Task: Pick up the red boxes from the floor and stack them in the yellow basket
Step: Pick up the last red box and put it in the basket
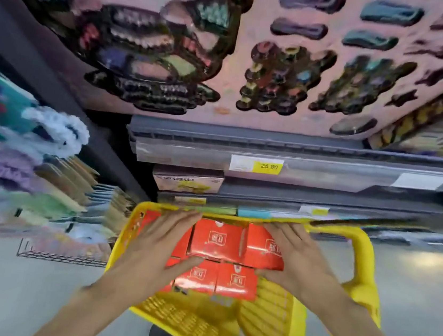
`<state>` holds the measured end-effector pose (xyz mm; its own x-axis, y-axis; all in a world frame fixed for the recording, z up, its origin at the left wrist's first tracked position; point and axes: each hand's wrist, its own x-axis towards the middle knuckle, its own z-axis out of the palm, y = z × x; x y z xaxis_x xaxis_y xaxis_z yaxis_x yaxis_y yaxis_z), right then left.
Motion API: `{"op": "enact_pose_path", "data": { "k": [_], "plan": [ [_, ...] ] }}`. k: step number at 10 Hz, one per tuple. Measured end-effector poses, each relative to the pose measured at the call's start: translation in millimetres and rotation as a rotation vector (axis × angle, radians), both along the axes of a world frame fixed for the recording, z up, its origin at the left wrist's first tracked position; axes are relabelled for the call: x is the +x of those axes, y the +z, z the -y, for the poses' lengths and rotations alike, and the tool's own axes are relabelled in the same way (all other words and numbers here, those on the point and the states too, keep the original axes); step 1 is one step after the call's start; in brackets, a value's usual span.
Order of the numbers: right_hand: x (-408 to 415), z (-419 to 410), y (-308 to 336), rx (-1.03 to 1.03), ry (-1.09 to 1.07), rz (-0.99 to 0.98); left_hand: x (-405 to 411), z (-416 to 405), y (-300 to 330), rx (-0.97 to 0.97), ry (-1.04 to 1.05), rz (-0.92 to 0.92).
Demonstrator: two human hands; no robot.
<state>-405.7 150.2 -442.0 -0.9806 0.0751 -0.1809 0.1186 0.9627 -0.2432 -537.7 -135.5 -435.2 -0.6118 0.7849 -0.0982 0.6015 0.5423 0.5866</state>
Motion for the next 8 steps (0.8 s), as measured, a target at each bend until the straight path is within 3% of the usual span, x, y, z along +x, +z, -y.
{"op": "enact_pose_path", "data": {
  "k": [5,8],
  "plan": [
    [-1.9,14.1,-80.1,-0.063,-0.189,0.16,-8.0,6.7,-38.9,-0.103,-0.049,0.003],
    [7.3,18.2,-36.0,-0.033,-0.181,0.149,-11.9,-9.4,6.4,-0.115,-0.141,-0.036]
  ]
}}
